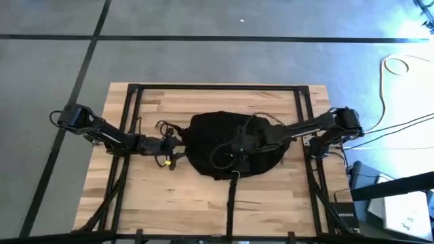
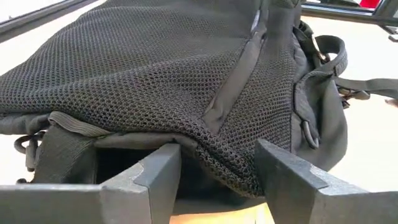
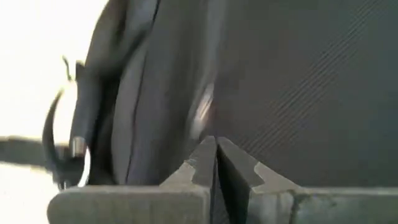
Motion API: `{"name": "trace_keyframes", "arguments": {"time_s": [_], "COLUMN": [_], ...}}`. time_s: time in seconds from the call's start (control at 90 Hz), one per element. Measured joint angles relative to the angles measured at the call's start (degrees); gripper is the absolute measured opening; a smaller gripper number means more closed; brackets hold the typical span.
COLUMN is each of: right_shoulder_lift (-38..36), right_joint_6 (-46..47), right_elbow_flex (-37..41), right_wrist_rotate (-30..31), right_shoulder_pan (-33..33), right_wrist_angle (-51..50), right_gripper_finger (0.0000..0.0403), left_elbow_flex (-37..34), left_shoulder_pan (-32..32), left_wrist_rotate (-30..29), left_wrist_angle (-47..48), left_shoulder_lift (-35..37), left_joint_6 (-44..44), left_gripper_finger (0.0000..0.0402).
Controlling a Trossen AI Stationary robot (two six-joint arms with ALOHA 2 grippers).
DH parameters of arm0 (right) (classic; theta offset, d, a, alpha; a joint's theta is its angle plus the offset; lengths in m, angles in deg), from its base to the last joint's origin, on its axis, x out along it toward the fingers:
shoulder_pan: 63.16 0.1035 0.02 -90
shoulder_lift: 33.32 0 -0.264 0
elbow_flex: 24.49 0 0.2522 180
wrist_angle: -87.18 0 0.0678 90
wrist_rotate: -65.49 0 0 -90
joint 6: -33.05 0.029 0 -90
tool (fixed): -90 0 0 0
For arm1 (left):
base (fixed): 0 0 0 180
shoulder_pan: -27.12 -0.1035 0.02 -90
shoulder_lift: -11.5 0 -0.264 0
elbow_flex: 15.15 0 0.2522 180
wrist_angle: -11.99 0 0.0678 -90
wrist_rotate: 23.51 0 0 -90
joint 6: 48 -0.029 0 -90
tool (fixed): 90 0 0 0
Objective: Unpack backpack
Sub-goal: Close the black bag
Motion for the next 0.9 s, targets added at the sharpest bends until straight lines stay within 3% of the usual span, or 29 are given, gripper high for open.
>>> {"name": "trace_keyframes", "arguments": {"time_s": [0.222,0.544,0.778,0.9], "right_shoulder_lift": [3.14,9.87,10.57,7.84], "right_joint_6": [2.38,-1.55,-5.28,-6.51], "right_elbow_flex": [1.57,1.42,0.49,-3.13], "right_wrist_rotate": [0.52,2.21,4.82,9.06], "right_shoulder_pan": [2.0,1.79,1.6,1.61], "right_wrist_angle": [2.3,15.34,17.72,10.93], "right_gripper_finger": [0.0,0.0,0.0,0.0], "left_elbow_flex": [0.02,0.04,0.04,0.06], "left_shoulder_pan": [0.0,-0.02,-0.07,-0.07], "left_wrist_rotate": [-0.13,-0.18,-0.46,-0.59], "left_wrist_angle": [0.12,0.23,0.75,1.31], "left_shoulder_lift": [0.0,0.01,0.0,0.01], "left_joint_6": [-0.06,0.31,0.25,0.29], "left_gripper_finger": [0.018,0.0176,0.0176,0.0176]}}
